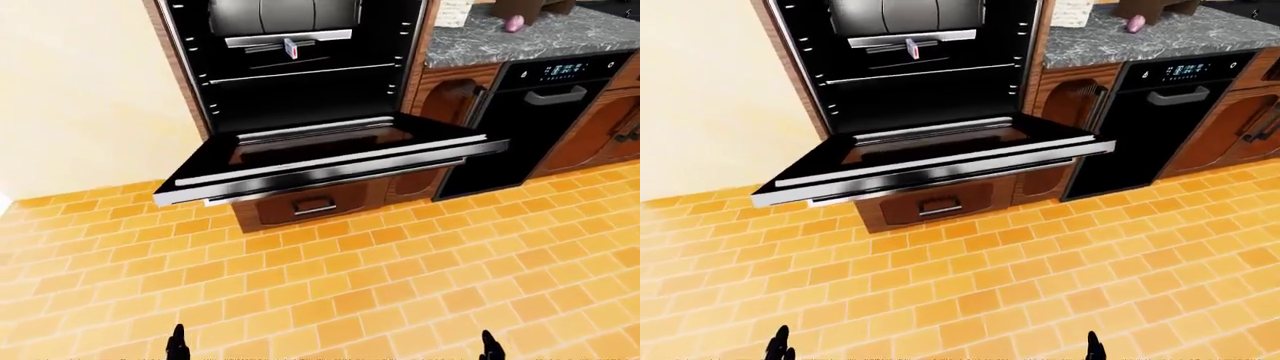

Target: Close the oven door.

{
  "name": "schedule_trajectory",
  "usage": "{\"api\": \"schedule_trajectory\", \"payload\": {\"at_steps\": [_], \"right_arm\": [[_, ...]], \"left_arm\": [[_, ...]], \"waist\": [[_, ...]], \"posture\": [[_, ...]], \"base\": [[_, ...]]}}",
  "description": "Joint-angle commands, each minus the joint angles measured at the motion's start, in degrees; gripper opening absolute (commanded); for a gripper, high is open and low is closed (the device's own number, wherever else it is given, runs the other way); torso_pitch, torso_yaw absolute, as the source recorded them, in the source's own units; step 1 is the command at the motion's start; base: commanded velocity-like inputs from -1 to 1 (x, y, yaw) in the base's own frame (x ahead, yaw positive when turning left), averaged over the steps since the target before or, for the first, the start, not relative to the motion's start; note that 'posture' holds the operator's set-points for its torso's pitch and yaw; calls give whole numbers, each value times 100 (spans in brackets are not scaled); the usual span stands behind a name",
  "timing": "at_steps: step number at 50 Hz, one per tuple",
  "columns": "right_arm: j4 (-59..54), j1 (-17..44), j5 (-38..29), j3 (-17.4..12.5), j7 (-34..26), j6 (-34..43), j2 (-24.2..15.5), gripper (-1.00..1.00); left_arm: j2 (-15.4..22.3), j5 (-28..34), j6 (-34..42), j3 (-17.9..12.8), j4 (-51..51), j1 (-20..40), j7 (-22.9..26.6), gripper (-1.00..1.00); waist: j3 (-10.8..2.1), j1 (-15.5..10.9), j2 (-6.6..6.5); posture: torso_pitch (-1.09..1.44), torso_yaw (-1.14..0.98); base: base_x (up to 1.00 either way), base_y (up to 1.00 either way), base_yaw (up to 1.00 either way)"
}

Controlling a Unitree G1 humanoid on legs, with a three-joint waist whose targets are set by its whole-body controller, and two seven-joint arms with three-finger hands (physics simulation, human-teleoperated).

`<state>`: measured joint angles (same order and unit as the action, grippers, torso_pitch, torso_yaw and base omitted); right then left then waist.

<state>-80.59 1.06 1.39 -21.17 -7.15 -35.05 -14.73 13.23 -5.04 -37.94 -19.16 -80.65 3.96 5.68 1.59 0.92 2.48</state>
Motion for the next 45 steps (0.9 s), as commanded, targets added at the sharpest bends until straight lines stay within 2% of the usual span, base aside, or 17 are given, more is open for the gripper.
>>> {"api": "schedule_trajectory", "payload": {"at_steps": [1, 5, 7, 8, 10, 17, 20, 22, 23, 27, 31, 34, 35, 36, 37, 38, 45], "right_arm": [[92, 42, 7, -17, -19, -139, -41, 100], [93, 59, -2, -6, 3, -134, -33, 100], [93, 67, 1, -5, -2, -134, -33, 100], [94, 66, 1, -4, -13, -133, -40, 100], [93, 60, 4, -7, -10, -137, -41, 100], [93, 51, 1, -4, -17, -136, -42, 100], [92, 44, 7, -8, -24, -137, -44, 100], [94, 51, 13, -9, -31, -142, -43, 100], [93, 53, 11, -4, -30, -141, -43, 100], [93, 43, 12, -4, -28, -141, -46, 100], [93, 48, 9, -2, -32, -148, -42, 100], [93, 50, 10, -5, -33, -146, -46, 100], [92, 45, 10, -5, -34, -148, -47, 100], [92, 44, 6, -3, -31, -150, -47, 100], [93, 46, 4, -2, -30, -147, -45, 100], [93, 52, 2, 0, -26, -144, -43, 100], [94, 67, 2, 5, -30, -138, -50, 100]], "left_arm": [[147, -58, -145, -68, 116, 52, -46, 100], [141, -51, -130, -89, 120, 100, -35, 100], [133, -38, -140, -82, 120, 90, -39, 100], [143, -42, -124, -93, 118, 99, -23, 100], [138, -33, -124, -96, 118, 102, -25, 100], [120, -4, -148, -73, 121, 82, -56, 100], [118, -9, -150, -71, 120, 76, -57, 100], [121, -10, -151, -64, 122, 76, -62, 100], [125, -17, -148, -64, 123, 84, -61, 100], [118, -19, -162, -52, 122, 69, -63, 100], [120, -16, -155, -43, 122, 73, -75, 100], [119, -21, -161, -43, 122, 68, -71, 100], [121, -24, -159, -44, 122, 67, -70, 100], [121, -21, -158, -42, 121, 68, -73, 100], [121, -19, -153, -40, 122, 78, -78, 100], [121, -19, -148, -40, 122, 87, -73, 100], [134, -26, -140, -41, 125, 109, -80, 100]], "waist": [[-17, -19, -34], [-11, -27, -422], [-123, -65, -850], [-88, -96, -582], [-34, -121, -574], [12, -80, -207], [13, -69, 32], [-60, -43, 333], [-10, 7, 89], [-64, 14, 106], [-3, -14, -135], [-20, -23, -501], [-84, -40, -723], [-169, -11, -787], [-74, -92, -629], [-16, -71, -633], [-1, -69, -268]], "posture": [[0, 0], [0, 0], [0, 0], [0, 0], [0, 0], [0, 0], [0, 0], [0, 0], [0, 0], [0, 0], [0, 0], [0, 0], [0, 0], [0, 0], [0, 0], [0, 0], [0, 0]], "base": [[0, 27, 0], [0, 28, 0], [0, 28, 0], [0, 27, 0], [0, 27, 0], [0, 27, 0], [0, 28, 0], [0, 27, 0], [0, 27, 0], [0, 28, 0], [0, 27, 0], [0, 28, 0], [0, 28, 0], [0, 27, 0], [0, 27, 0], [0, 27, 0], [0, 28, 0]]}}
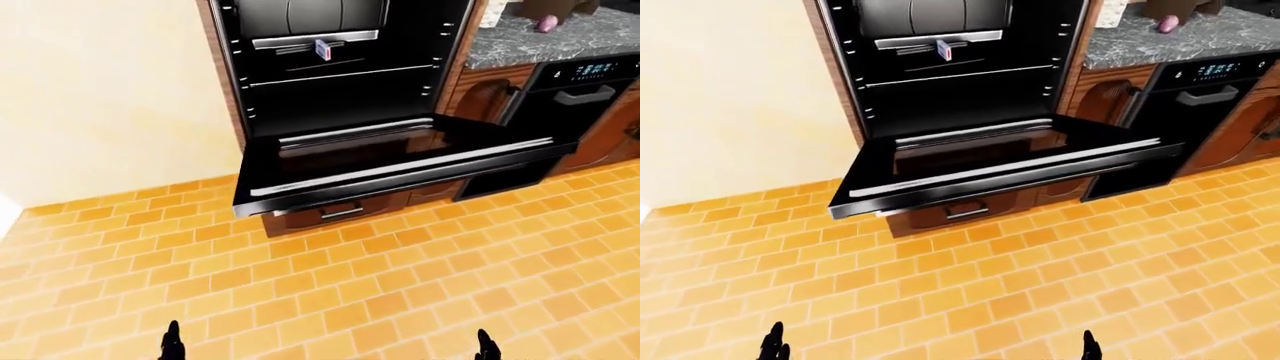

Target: Close the oven door.

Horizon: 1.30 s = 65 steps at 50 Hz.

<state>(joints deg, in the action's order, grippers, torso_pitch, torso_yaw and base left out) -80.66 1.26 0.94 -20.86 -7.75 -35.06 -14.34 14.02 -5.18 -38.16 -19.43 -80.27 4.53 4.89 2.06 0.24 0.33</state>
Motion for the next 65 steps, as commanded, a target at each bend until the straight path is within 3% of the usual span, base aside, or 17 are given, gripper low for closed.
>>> {"api": "schedule_trajectory", "payload": {"at_steps": [1, 6, 8, 12, 17, 20, 32, 36, 37, 39, 43, 48, 49, 50, 52, 61, 65], "right_arm": [[101, 51, 46, -24, 31, -137, -87, 100], [100, 45, 44, -24, 31, -137, -91, 100], [100, 48, 43, -22, 33, -137, -86, 100], [99, 33, 35, -19, 39, -141, -83, 100], [99, 34, 29, -18, 37, -140, -78, 100], [100, 33, 27, -20, 39, -140, -82, 100], [100, 30, 22, -20, 34, -139, -83, 100], [99, 30, 24, -19, 33, -133, -84, 100], [100, 38, 22, -18, 34, -124, -89, 100], [100, 44, 21, -16, 36, -118, -88, 100], [100, 39, 18, -13, 38, -125, -80, 100], [101, 47, 24, -13, 31, -121, -81, 100], [100, 44, 23, -12, 30, -122, -79, 100], [100, 41, 22, -12, 31, -121, -81, 100], [100, 41, 24, -14, 29, -118, -87, 100], [99, 31, 20, -13, 28, -125, -85, 100], [100, 29, 22, -14, 24, -123, -87, 100]], "left_arm": [[54, -17, -115, -17, 87, 58, 1, 100], [48, -12, -121, -16, 85, 47, 6, 100], [49, -8, -122, -15, 85, 39, -1, 100], [51, 6, -114, -16, 83, 38, -1, 100], [58, 26, -103, -45, 81, 35, 7, 100], [51, 30, -112, -47, 83, 30, -2, 100], [46, 9, -134, -22, 86, 7, -7, 100], [48, 7, -132, -16, 84, 7, -4, 100], [50, 4, -129, -17, 85, 9, 0, 100], [51, 3, -129, -18, 83, 7, 0, 100], [57, 1, -120, -22, 84, 14, 6, 100], [54, 5, -117, -23, 84, 16, 5, 100], [51, 8, -121, -20, 84, 14, 2, 100], [48, 7, -123, -20, 84, 13, 5, 100], [45, 14, -123, -16, 83, 10, -3, 100], [40, 14, -123, -10, 83, 13, -8, 100], [49, 12, -124, -17, 83, 9, -3, 100]], "waist": [[-48, 1, 7], [-84, 17, 473], [-77, 64, 289], [-113, 60, 298], [-47, 44, -51], [-157, 13, -599], [-41, 0, 111], [-135, 38, 608], [-46, 96, 278], [-91, 86, 374], [-75, 60, 228], [-66, 41, -299], [-131, 26, -525], [-216, 59, -567], [-56, -8, -413], [-46, 4, 61], [-73, 16, 449]], "posture": [[0, 0], [0, 0], [0, 0], [0, 0], [0, 0], [0, 0], [0, 0], [0, 0], [0, 0], [0, 0], [0, 0], [0, 0], [0, 0], [0, 0], [0, 0], [0, 0], [0, 0]], "base": [[0, 28, 0], [0, 27, 0], [0, 27, 0], [0, 27, 0], [0, 27, 0], [0, 28, 0], [0, 28, 0], [0, 28, 0], [0, 27, 0], [0, 27, 0], [0, 27, 0], [0, 28, 0], [0, 28, 0], [0, 27, 0], [0, 28, 0], [0, 27, 0], [0, 27, 0]]}}
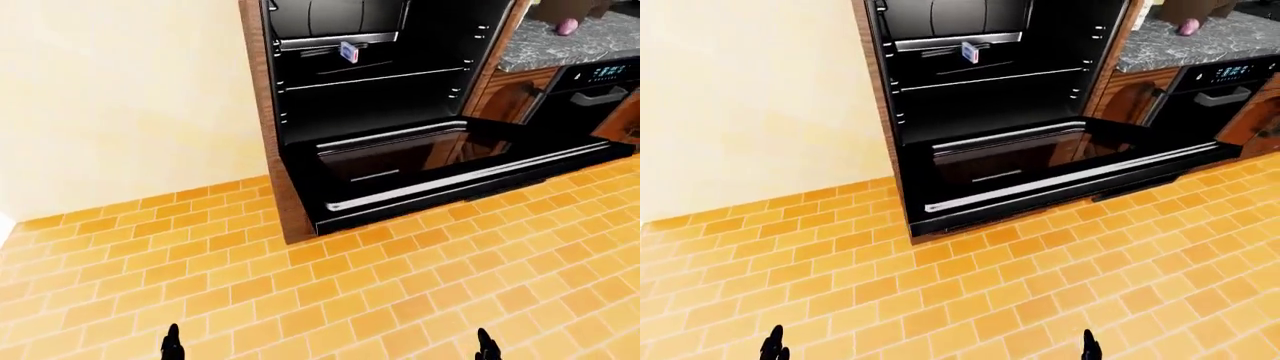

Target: Close the oven door.

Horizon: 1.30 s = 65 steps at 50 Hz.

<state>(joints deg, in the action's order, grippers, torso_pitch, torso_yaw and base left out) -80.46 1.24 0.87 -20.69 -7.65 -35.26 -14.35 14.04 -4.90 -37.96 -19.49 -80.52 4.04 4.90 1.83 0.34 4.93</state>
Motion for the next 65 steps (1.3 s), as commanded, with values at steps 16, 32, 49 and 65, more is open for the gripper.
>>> {"api": "schedule_trajectory", "payload": {"at_steps": [16, 32, 49, 65], "right_arm": [[80, 40, 47, -29, -2, -105, -86, 100], [79, 30, 22, -24, 8, -93, -85, 100], [78, -1, -118, 24, 155, -367, -76, 100], [65, -94, -1060, 78, 1028, -856, -122, 100]], "left_arm": [[44, -20, -131, -19, 109, 85, 8, 100], [32, -10, -147, -12, 108, 56, 0, 100], [40, -12, -149, -8, 107, 47, 0, 100], [28, 0, -148, 7, 108, 55, -7, 100]], "waist": [[-91, -39, -869], [-49, 53, -125], [-10, 42, -437], [-132, -32, -413]], "posture": [[0, 0], [0, 0], [0, 0], [0, 0]], "base": [[0, 28, 0], [0, 27, 0], [0, 7, 0], [0, 0, 0]]}}
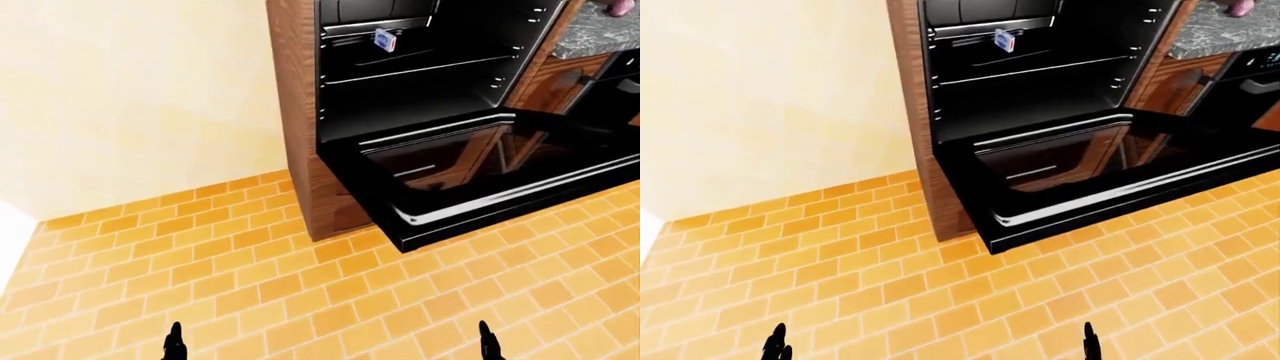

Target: Close the oven door.

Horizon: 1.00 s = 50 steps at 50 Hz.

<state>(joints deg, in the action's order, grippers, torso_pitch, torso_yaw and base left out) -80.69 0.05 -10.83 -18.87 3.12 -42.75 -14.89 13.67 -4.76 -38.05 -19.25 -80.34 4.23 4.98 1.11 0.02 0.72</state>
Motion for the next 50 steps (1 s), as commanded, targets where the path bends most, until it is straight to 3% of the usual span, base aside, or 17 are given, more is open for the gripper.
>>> {"api": "schedule_trajectory", "payload": {"at_steps": [1, 13, 14, 16, 21, 32, 39, 49, 50], "right_arm": [[90, 27, 129, -118, -114, -83, -62, 100], [91, 28, 224, -164, -155, 167, -62, 100], [91, 25, 232, -164, -179, 181, -60, 100], [91, 26, 232, -161, -163, 194, -63, 100], [92, 31, 269, -173, -227, 238, -62, 100], [93, 42, 352, -186, -363, 267, -56, 100], [93, 41, 382, -170, -436, 300, -47, 100], [93, 33, 411, -163, -489, 329, -42, 100], [92, 31, 414, -163, -500, 332, -42, 100]], "left_arm": [[68, -12, -137, -15, 90, 37, -15, 100], [77, -3, -128, -38, 89, 34, -3, 100], [78, -1, -130, -38, 89, 28, -5, 100], [80, 0, -129, -38, 89, 26, -6, 100], [80, -1, -127, -37, 89, 30, -10, 100], [76, -10, -123, -33, 91, 48, -14, 100], [80, -22, -116, -30, 92, 61, -8, 100], [79, -18, -106, -36, 89, 47, -5, 100], [80, -18, -108, -37, 89, 42, -4, 100]], "waist": [[-63, 0, 8], [-38, 5, 38], [-134, 12, 22], [-55, 9, -19], [-40, 10, -110], [3, 46, -65], [27, 72, -160], [8, 13, -36], [101, 14, -30]], "posture": [[0, 0], [0, 0], [0, 0], [0, 0], [0, 0], [0, 0], [0, 0], [0, 0], [0, 0]], "base": [[0, 0, 0], [0, 0, 0], [0, 0, -5], [0, 0, -9], [0, 0, -10], [0, 0, -19], [0, 0, -9], [0, 0, -8], [0, 0, -4]]}}
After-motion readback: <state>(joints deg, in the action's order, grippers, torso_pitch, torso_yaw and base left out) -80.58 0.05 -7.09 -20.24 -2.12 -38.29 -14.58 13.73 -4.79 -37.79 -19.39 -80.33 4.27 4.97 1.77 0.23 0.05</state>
